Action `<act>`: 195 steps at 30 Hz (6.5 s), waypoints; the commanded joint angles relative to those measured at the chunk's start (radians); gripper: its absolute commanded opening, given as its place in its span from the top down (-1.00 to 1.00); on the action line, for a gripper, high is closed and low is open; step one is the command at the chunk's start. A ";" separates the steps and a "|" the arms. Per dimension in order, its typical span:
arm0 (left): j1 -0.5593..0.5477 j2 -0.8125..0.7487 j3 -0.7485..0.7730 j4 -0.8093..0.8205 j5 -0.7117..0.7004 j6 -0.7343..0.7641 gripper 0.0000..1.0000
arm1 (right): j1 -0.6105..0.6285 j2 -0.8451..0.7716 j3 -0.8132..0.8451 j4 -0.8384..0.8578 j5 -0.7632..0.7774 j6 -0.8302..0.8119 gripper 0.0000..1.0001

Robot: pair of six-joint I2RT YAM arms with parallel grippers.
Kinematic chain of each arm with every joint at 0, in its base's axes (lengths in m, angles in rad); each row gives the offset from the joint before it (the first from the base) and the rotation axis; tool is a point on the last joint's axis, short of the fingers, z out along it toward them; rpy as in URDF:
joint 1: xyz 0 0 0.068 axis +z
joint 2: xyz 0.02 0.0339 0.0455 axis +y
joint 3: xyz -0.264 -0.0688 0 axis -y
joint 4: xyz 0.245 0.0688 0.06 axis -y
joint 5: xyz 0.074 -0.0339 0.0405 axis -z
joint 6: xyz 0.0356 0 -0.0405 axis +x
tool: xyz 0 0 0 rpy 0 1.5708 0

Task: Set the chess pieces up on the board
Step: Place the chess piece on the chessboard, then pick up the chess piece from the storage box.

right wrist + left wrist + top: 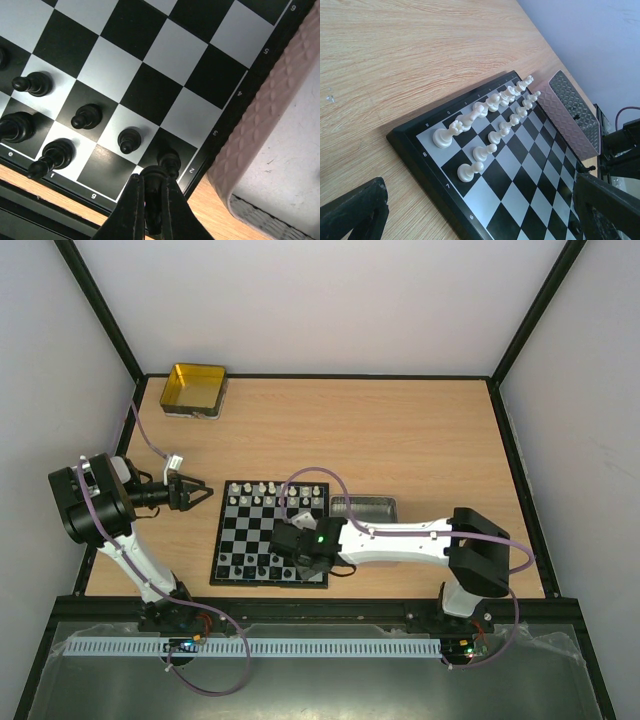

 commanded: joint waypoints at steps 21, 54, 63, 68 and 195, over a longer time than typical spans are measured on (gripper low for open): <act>0.012 0.022 0.026 -0.030 0.041 0.048 -0.99 | 0.069 0.091 0.044 0.059 -0.038 -0.041 0.95; 0.017 0.022 0.024 -0.065 0.046 0.094 -0.99 | 0.058 0.106 0.009 0.079 -0.072 -0.016 0.90; 0.018 0.024 0.024 -0.072 0.048 0.102 -0.99 | 0.051 0.104 0.005 0.077 -0.073 -0.015 0.85; 0.019 0.024 0.026 -0.074 0.047 0.106 -0.99 | 0.049 0.105 0.004 0.077 -0.071 -0.017 0.81; 0.028 0.077 0.062 -0.211 0.063 0.252 -1.00 | -0.229 -0.241 -0.141 -0.042 -0.025 0.069 0.95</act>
